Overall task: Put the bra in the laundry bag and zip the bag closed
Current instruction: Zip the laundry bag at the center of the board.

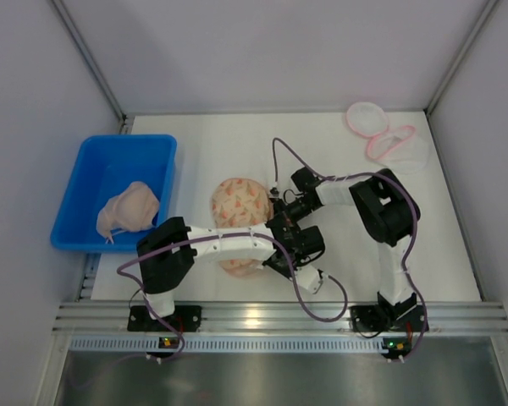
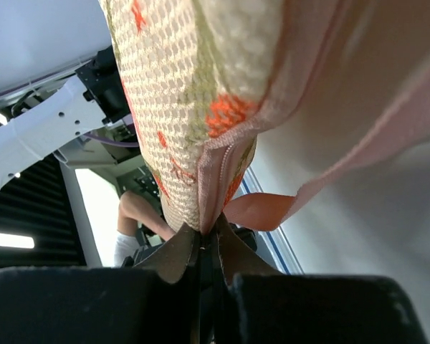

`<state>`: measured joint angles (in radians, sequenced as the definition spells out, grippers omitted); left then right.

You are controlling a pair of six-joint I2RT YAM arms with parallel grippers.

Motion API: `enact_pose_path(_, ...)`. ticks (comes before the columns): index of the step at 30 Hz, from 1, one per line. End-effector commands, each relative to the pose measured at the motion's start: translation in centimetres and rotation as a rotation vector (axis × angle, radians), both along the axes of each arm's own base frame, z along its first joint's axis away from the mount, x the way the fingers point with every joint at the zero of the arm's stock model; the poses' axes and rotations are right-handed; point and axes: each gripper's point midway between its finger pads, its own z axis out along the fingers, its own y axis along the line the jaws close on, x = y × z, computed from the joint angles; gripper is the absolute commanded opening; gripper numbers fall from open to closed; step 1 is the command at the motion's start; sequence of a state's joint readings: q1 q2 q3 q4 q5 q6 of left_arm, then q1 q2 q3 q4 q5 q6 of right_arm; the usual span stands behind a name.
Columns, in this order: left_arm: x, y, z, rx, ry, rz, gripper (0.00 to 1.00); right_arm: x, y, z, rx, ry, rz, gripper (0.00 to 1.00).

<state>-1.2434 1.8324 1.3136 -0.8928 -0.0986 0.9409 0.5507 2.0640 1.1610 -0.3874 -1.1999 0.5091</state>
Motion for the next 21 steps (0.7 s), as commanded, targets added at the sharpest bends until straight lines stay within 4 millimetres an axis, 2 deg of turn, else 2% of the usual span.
enact_pose_path(1, -0.1, -2.0, 3.9, -0.174, -0.010, 0.046, 0.10, 1.4, 1.3, 1.1, 0.060, -0.077, -0.017, 0.00)
enact_pose_path(3, -0.2, -2.2, 5.8, -0.243, -0.017, 0.075, 0.26, 2.1, 1.1, 1.4, 0.053, -0.071, -0.061, 0.00)
enact_pose_path(5, -0.3, -2.3, 7.4, -0.314, -0.020, 0.162, 0.50, 2.6, 0.9, 1.3, 0.058, -0.078, -0.087, 0.00)
enact_pose_path(6, -0.4, -2.2, 9.1, -0.371, -0.011, 0.195, 0.65, 3.3, 0.6, 1.4, 0.051, -0.084, -0.113, 0.00)
enact_pose_path(8, -0.7, -1.6, 10.9, -0.454, 0.022, 0.292, 0.75, 4.2, 0.0, 1.5, 0.048, -0.099, -0.147, 0.00)
enact_pose_path(9, 0.0, -0.8, 12.8, -0.523, 0.006, 0.343, 0.93, 4.3, -0.1, 1.3, 0.038, -0.095, -0.160, 0.00)
enact_pose_path(10, 0.1, -0.2, 13.2, -0.550, 0.012, 0.406, 0.97, 4.6, -0.2, 1.3, 0.036, -0.093, -0.173, 0.00)
enact_pose_path(11, 0.4, 1.0, 12.7, -0.545, 0.003, 0.447, 0.98, 4.9, -0.1, 1.5, 0.046, -0.103, -0.181, 0.00)
enact_pose_path(13, 1.8, 3.1, 13.2, -0.582, -0.057, 0.549, 0.98, 4.8, -0.3, 1.4, 0.034, -0.068, -0.208, 0.00)
enact_pose_path(14, 1.9, 4.4, 11.9, -0.558, -0.073, 0.583, 0.98, 5.1, -0.2, 1.6, 0.046, -0.082, -0.218, 0.00)
enact_pose_path(16, 2.4, 5.7, 11.4, -0.576, -0.077, 0.671, 0.98, 5.0, -0.3, 1.6, 0.043, -0.069, -0.237, 0.00)
enact_pose_path(18, 2.4, 6.5, 10.2, -0.575, -0.074, 0.727, 0.98, 4.9, -0.2, 1.9, 0.044, -0.065, -0.247, 0.00)
enact_pose_path(21, 3.1, 6.0, 9.8, -0.615, -0.092, 0.778, 0.98, 4.7, -0.3, 2.1, 0.046, -0.053, -0.249, 0.00)
